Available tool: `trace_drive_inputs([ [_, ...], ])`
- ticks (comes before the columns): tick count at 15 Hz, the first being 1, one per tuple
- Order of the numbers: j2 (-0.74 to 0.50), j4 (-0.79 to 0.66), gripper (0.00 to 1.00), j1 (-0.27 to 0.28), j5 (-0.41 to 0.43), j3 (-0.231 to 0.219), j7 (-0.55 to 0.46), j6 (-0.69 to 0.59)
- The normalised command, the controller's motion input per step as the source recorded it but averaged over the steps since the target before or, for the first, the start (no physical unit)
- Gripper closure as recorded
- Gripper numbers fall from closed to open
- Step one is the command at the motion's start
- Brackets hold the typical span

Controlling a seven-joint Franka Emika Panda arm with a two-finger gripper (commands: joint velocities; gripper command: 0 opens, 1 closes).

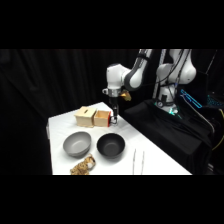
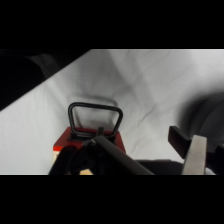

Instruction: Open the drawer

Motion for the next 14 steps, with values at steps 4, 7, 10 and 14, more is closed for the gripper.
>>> trace_drive_inputs([
  [4, -0.51, 0.01, 0.00, -0.036, -0.150, 0.006, -0.06, -0.48],
  [7, -0.39, 0.09, 0.00, -0.065, -0.150, 0.033, -0.05, -0.42],
  [10, -0.29, 0.12, 0.00, -0.081, -0.120, 0.024, -0.10, -0.34],
  [14, -0.21, 0.14, 0.00, -0.040, -0.017, -0.023, -0.27, -0.33],
])
